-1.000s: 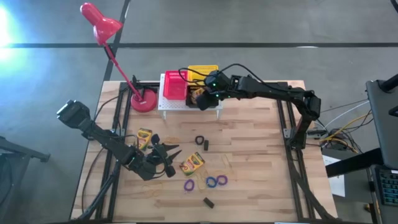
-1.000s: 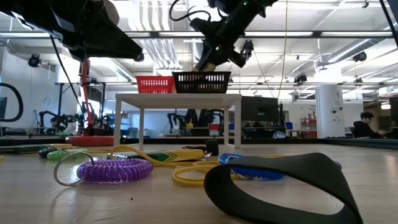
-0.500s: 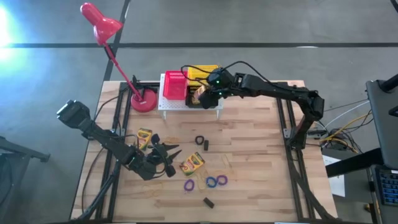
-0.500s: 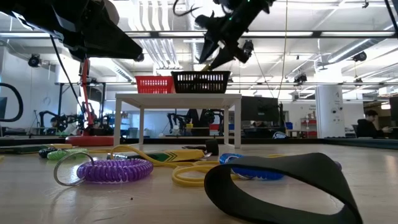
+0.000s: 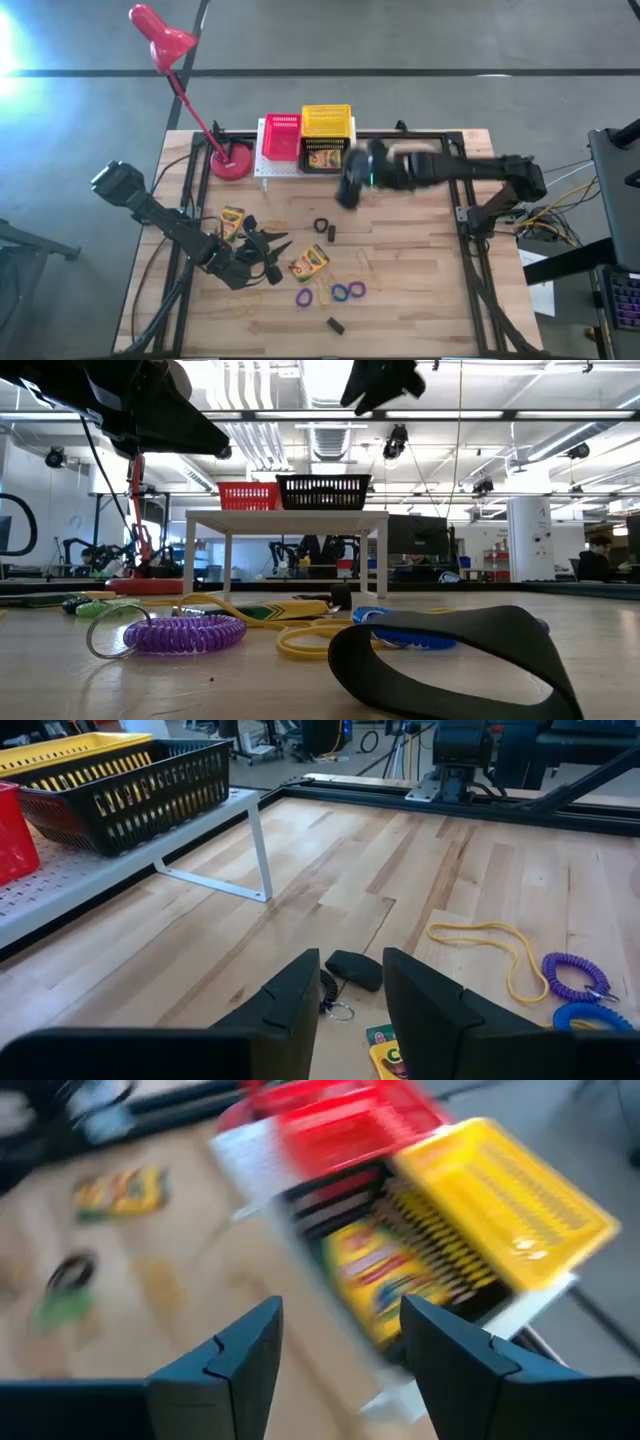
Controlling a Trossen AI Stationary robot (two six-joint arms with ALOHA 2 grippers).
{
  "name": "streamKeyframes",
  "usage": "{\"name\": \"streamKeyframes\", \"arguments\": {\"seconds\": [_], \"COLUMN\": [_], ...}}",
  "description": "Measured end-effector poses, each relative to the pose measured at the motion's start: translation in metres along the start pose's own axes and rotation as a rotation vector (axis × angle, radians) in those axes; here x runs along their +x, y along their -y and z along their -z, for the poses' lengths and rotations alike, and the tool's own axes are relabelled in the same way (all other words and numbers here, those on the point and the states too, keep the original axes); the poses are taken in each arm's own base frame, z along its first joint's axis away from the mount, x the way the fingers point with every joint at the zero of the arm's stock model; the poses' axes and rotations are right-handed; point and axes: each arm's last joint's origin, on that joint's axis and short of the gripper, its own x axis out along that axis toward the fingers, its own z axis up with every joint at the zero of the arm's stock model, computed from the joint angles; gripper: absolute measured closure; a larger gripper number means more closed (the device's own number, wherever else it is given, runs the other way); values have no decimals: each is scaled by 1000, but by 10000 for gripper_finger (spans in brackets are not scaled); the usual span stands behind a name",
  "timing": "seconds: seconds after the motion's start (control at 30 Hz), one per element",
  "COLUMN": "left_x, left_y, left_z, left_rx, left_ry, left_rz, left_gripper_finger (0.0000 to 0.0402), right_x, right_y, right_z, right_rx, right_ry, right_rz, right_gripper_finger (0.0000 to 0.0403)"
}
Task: Pick & Place Office Desk Supplies
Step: Put the top black rubber band into the red bin on the shelf
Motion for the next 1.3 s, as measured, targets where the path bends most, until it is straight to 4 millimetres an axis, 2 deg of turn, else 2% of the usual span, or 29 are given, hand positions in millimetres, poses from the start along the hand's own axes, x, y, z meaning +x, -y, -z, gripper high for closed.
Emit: {"name": "streamKeyframes", "arguments": {"seconds": [0.1,0.2,0.3,0.4,0.5,0.6,0.77,0.97,1.13,1.3], "left_x": [0,0,0,0,2,3,4,4,4,4], "left_y": [0,1,0,0,-2,-4,-5,-6,-5,-5], "left_z": [0,0,1,1,3,5,6,10,9,9], "left_rx": [-1,-6,-4,1,3,8,-10,-12,-15,-21], "left_ry": [-4,-9,-15,-19,-21,-26,-28,-37,-37,-38], "left_rz": [8,18,25,25,18,9,12,24,29,29], "left_gripper_finger": [284,284,284,284,284,284,284,284,284,284], "right_x": [-9,-9,-1,13,33,57,98,135,144,138], "right_y": [-41,-77,-103,-121,-134,-142,-141,-120,-110,-110], "right_z": [33,78,131,178,213,234,239,224,214,206], "right_rx": [-125,-191,-185,-97,19,95,209,342,287,220], "right_ry": [-26,-40,-50,-31,7,52,60,13,-36,-39], "right_rz": [-32,-57,-54,-90,-152,-192,-140,1,67,76], "right_gripper_finger": [202,202,202,202,202,202,202,202,223,306]}}
